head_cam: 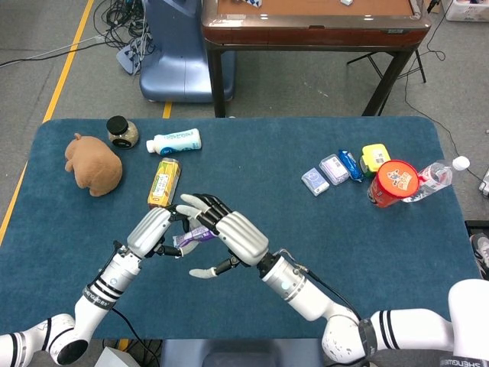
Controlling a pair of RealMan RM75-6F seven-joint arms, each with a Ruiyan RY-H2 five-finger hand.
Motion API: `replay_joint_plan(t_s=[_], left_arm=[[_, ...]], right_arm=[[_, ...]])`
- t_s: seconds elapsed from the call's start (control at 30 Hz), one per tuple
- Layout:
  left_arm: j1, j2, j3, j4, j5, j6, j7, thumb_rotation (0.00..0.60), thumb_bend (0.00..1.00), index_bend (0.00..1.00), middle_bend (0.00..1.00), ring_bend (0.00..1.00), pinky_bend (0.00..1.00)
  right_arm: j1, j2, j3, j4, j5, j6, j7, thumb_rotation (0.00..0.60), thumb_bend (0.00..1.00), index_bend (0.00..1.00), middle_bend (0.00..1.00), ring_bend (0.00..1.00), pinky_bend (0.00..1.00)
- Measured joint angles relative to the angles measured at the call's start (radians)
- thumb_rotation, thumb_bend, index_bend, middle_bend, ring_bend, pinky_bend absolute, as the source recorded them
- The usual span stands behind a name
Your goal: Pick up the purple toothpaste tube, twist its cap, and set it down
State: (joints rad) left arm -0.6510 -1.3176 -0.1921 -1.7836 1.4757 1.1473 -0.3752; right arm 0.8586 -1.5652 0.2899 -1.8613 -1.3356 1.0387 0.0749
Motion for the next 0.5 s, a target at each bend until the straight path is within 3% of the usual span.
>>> replay_joint_plan(t_s=[0.5], left_arm=[[-0.007, 0.009, -0.006, -0.014, -0.021, -0.02, -0.027, 0.6, 0.58, 0.65, 0.79, 0.54, 0.33]], right_arm=[[-0.012, -0.016, -0.013, 0.01, -0.092, 0.037, 0.08, 0.412, 0.0, 0.0, 0.0, 0.0, 0.0]])
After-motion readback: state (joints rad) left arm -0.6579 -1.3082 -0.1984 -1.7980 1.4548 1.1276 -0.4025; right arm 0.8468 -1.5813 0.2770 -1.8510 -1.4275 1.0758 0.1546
